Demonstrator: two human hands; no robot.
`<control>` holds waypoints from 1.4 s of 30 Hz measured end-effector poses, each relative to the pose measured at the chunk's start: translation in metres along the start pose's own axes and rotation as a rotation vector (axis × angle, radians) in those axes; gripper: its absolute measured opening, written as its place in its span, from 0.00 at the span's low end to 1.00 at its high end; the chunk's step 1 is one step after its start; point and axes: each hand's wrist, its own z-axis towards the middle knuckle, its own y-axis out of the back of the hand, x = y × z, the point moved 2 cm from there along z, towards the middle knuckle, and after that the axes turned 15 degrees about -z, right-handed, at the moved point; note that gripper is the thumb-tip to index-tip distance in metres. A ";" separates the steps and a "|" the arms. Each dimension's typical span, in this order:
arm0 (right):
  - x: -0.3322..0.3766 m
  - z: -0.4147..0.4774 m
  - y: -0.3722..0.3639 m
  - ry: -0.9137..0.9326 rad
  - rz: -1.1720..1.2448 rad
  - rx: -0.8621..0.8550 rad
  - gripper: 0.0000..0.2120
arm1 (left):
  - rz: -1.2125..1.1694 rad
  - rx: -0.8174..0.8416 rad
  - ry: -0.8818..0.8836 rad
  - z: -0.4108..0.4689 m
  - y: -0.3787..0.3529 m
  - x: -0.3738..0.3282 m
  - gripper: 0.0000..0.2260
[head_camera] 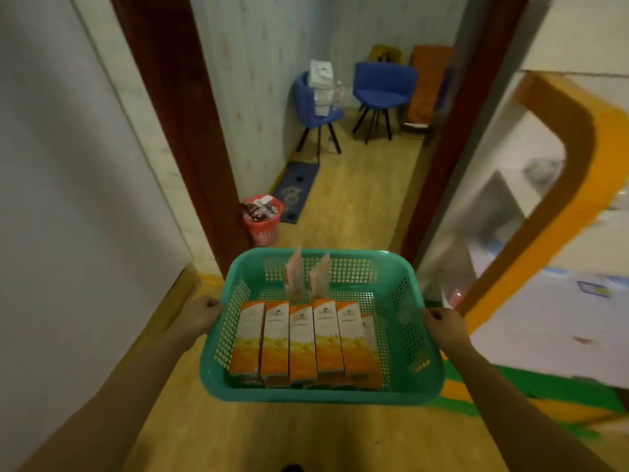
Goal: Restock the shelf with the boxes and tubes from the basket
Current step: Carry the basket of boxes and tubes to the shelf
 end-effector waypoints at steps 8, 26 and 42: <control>-0.125 -0.070 0.048 -0.276 0.091 -0.163 0.17 | 0.113 0.186 -0.124 -0.037 -0.104 -0.054 0.11; -0.376 -0.205 0.135 -0.633 0.241 -0.314 0.18 | 0.273 0.613 -0.275 -0.194 -0.331 -0.114 0.08; -0.626 -0.237 0.252 -0.688 0.287 -0.335 0.17 | 0.307 0.650 -0.239 -0.361 -0.573 -0.143 0.12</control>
